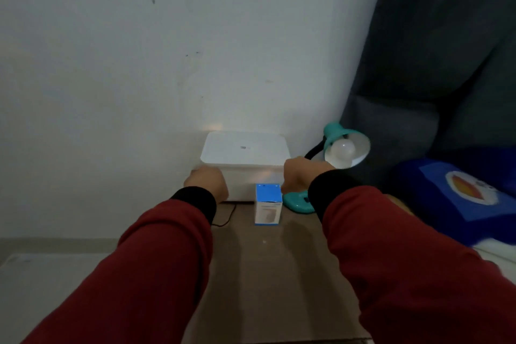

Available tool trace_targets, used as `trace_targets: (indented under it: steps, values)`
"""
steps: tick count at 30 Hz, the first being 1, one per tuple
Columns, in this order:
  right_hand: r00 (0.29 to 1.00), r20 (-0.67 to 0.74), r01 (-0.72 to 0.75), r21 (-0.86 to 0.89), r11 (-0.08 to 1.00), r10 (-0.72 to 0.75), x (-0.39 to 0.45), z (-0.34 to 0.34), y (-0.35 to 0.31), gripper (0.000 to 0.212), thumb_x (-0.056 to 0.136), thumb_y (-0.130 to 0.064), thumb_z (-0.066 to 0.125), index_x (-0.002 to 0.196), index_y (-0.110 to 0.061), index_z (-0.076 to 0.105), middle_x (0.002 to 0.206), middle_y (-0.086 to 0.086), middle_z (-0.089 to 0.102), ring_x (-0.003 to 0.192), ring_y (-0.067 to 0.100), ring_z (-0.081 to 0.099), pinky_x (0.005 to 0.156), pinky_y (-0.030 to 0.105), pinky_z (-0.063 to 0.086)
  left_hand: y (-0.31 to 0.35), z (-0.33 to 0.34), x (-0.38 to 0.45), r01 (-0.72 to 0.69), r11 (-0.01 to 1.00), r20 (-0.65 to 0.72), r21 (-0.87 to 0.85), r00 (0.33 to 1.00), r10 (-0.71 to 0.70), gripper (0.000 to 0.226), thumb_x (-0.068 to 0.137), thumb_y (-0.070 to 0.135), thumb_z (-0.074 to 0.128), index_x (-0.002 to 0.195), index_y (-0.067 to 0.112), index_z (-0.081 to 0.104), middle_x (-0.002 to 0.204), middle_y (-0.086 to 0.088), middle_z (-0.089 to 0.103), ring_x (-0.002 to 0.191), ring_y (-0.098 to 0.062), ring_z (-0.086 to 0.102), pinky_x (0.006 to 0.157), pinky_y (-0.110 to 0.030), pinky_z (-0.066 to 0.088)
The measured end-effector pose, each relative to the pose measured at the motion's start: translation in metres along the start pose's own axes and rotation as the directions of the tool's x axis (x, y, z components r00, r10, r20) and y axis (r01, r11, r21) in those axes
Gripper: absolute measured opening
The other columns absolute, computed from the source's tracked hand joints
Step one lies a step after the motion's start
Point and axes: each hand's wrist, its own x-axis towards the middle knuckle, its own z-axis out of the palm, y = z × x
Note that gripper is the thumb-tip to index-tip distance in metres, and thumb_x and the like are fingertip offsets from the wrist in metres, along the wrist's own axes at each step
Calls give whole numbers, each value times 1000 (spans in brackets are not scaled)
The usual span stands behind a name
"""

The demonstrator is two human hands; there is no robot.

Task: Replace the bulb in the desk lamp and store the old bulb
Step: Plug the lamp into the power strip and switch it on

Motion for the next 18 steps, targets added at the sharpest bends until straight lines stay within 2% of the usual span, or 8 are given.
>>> trace_targets:
  steps: [3, 5, 9, 11, 14, 18]
  values:
    - [999, 10, -37, 24, 999, 37, 10, 0, 30, 45, 85, -28, 63, 124, -6, 56, 130, 13, 58, 117, 32, 57, 91, 36, 47, 32, 0, 15, -28, 1000, -12, 3, 1000, 28, 31, 90, 19, 54, 115, 2, 58, 121, -14, 59, 108, -26, 59, 74, -25, 44]
    - [998, 21, -54, 46, 997, 53, 19, 4, 50, 47, 84, -29, 65, 124, -6, 56, 131, 13, 58, 118, 31, 56, 94, 36, 46, 56, 2, 26, -47, 999, -11, -4, 999, 47, 32, 90, 21, 55, 114, 2, 57, 121, -14, 58, 108, -27, 59, 74, -25, 43]
    - [996, 26, -88, 93, 992, 85, 35, 21, 91, 48, 84, -30, 65, 124, -7, 55, 130, 13, 58, 118, 30, 56, 91, 36, 47, 105, 16, 49, -129, 991, -25, -16, 991, 129, 37, 89, 23, 58, 117, -1, 56, 126, -18, 54, 112, -31, 57, 86, -32, 49]
    - [993, 48, -114, 127, 985, 109, 46, 34, 110, 52, 83, -31, 65, 127, -7, 52, 132, 13, 55, 120, 31, 54, 94, 37, 47, 127, 29, 59, -187, 982, -18, -23, 982, 187, 36, 90, 24, 55, 114, -3, 57, 125, -20, 55, 113, -32, 56, 87, -33, 49]
    - [988, 93, -138, 188, 972, 122, 67, 60, 131, 47, 84, -29, 62, 123, -4, 56, 131, 15, 56, 118, 32, 56, 95, 38, 48, 154, 57, 75, -263, 965, 5, -24, 965, 263, 36, 90, 25, 53, 111, -4, 59, 122, -20, 58, 113, -33, 56, 91, -35, 48]
    - [986, 102, -152, 286, 946, 128, 89, 103, 148, 38, 85, -20, 60, 119, -2, 60, 126, 18, 59, 113, 32, 59, 95, 36, 48, 175, 104, 85, -271, 959, 22, -82, 962, 274, 39, 93, 28, 51, 122, 2, 55, 125, -16, 59, 114, -30, 57, 93, -34, 48]
